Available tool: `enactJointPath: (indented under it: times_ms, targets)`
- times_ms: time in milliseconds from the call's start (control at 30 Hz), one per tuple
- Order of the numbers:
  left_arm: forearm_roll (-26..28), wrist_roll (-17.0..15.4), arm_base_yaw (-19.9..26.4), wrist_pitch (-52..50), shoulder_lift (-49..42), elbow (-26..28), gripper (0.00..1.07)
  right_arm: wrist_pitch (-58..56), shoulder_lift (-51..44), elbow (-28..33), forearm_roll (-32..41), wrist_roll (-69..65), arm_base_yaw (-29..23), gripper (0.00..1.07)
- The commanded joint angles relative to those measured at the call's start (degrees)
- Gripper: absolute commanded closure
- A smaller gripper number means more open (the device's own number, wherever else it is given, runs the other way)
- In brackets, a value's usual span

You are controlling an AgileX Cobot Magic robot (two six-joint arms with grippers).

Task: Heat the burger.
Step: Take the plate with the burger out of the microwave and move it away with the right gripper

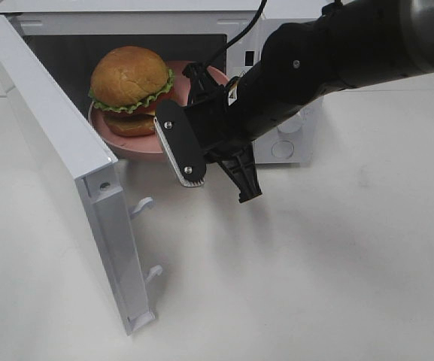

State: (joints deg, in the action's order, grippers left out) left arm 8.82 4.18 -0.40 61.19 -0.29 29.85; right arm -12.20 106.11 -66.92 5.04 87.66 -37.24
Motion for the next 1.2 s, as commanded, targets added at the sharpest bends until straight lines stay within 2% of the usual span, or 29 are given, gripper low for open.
enactJointPath:
  times_ms: [33,267,333,433,500,867,1200]
  targets:
    - [0.23,-0.40,0.11,-0.52,-0.97,0.06,0.06,4.18,-3.67,2.29,1.26,-1.60,1.03,1.07]
    - [0.23,-0.40,0.11,-0.52,-0.97,0.06,0.06,5.27,-7.85,7.45,1.72,-1.49,1.03,1.07]
    - [0.23,-0.40,0.11,-0.52,-0.97,0.06,0.06,5.44,-10.49,10.71,1.83,-1.55,1.03,1.07]
    - [0.23,-0.40,0.11,-0.52,-0.97,0.06,0.06,5.44,-11.23,11.40,1.83,-1.55,1.03,1.07]
    - [0.23,-0.40,0.11,-0.52,-0.97,0.06,0.06,5.56,-14.61,14.90,1.83,-1.60,1.03,1.07]
    - [0.23,-0.40,0.11,-0.52,-0.97,0.06,0.06,5.61,-24.29,24.29,1.83,-1.83,1.03,1.07]
    - [0.23,-0.40,0.11,-0.52,-0.97,0.06,0.06,4.47,-37.59,35.12,1.72,-2.98,1.03,1.07]
